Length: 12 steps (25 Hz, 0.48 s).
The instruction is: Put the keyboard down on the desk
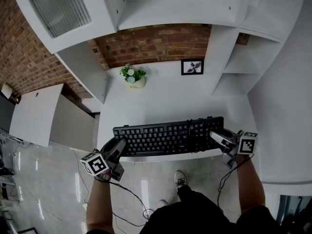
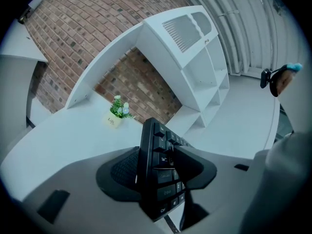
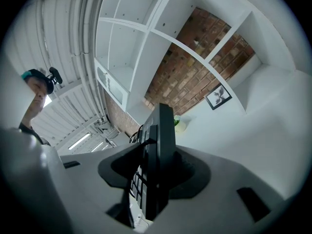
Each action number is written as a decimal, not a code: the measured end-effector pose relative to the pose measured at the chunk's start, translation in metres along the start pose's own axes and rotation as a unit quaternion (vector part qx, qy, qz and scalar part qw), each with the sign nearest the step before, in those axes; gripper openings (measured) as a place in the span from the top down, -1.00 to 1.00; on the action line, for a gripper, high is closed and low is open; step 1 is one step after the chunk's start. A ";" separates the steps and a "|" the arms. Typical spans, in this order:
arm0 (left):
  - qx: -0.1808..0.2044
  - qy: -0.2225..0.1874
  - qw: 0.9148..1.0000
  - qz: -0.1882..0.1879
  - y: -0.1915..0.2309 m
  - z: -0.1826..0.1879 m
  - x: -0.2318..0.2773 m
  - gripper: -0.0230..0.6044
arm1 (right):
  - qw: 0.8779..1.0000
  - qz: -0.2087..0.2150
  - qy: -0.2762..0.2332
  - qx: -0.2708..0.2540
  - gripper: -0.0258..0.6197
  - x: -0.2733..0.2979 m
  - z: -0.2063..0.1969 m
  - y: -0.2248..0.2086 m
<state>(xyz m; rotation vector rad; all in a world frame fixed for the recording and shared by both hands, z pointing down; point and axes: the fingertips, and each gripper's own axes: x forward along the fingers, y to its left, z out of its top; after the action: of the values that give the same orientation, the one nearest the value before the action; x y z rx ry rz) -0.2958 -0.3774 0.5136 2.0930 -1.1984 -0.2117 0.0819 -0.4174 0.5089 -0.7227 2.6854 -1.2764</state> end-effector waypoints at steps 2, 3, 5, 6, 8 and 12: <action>-0.006 0.005 1.000 0.001 0.003 0.000 0.004 0.19 | 1.000 -0.007 0.002 0.005 0.36 0.001 0.000 -0.001; -0.008 0.007 1.000 0.003 0.004 0.001 0.005 0.19 | 1.000 -0.011 0.003 0.007 0.36 0.002 0.000 0.000; -0.010 0.012 1.000 0.007 0.009 0.002 0.008 0.19 | 1.000 -0.018 0.004 0.011 0.36 0.002 0.000 0.000; -0.011 0.015 1.000 0.008 0.012 0.001 0.010 0.19 | 1.000 -0.022 0.005 0.013 0.36 0.002 0.000 -0.002; -0.016 0.024 0.999 0.016 0.017 -0.003 0.020 0.19 | 0.999 -0.029 0.010 0.019 0.36 0.004 0.001 -0.013; -0.041 0.034 0.998 0.017 0.041 -0.024 0.063 0.19 | 0.999 -0.027 0.024 0.034 0.36 0.017 0.002 -0.073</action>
<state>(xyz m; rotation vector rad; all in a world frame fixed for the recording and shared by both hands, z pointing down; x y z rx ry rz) -0.2782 -0.4293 0.5701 1.9914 -1.1641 -0.1698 0.0953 -0.4657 0.5642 -0.7719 2.6616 -1.4083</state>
